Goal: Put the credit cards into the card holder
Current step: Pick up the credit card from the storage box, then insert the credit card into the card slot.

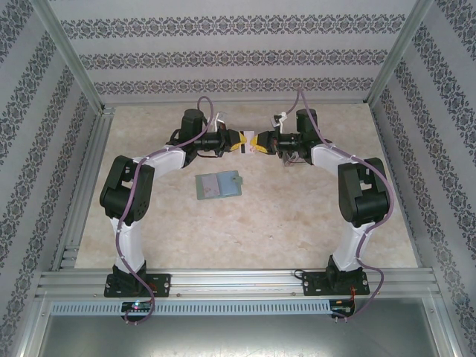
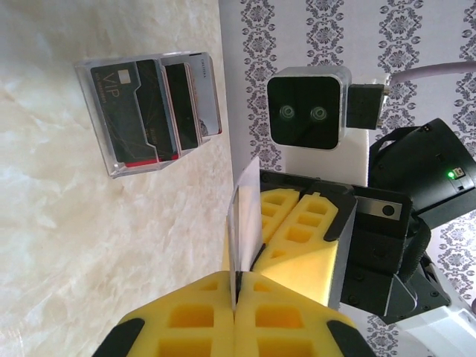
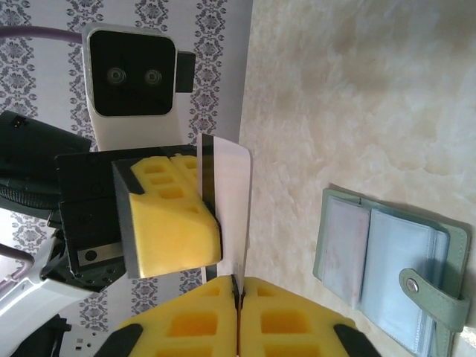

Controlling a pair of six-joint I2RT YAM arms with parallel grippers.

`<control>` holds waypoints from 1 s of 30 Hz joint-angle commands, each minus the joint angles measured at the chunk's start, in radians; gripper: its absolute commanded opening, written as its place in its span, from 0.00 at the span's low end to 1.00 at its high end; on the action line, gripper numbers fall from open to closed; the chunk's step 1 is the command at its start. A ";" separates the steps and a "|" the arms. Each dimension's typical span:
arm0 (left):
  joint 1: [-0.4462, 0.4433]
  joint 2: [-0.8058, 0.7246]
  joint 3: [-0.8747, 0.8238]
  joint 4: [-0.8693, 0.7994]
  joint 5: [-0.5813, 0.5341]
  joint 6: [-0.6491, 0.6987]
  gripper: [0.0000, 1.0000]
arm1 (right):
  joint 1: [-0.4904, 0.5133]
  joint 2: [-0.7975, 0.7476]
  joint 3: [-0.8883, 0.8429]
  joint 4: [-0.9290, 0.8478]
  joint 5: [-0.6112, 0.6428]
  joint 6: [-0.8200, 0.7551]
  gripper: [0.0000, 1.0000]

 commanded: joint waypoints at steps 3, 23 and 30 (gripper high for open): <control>0.035 -0.012 -0.041 -0.133 -0.075 0.098 0.31 | 0.019 0.010 -0.001 0.011 -0.002 -0.023 0.04; 0.141 -0.221 -0.296 -0.612 -0.435 0.406 0.34 | 0.257 0.177 0.055 -0.219 0.215 -0.263 0.05; 0.152 -0.242 -0.350 -0.633 -0.495 0.421 0.30 | 0.270 0.192 0.064 -0.276 0.255 -0.314 0.05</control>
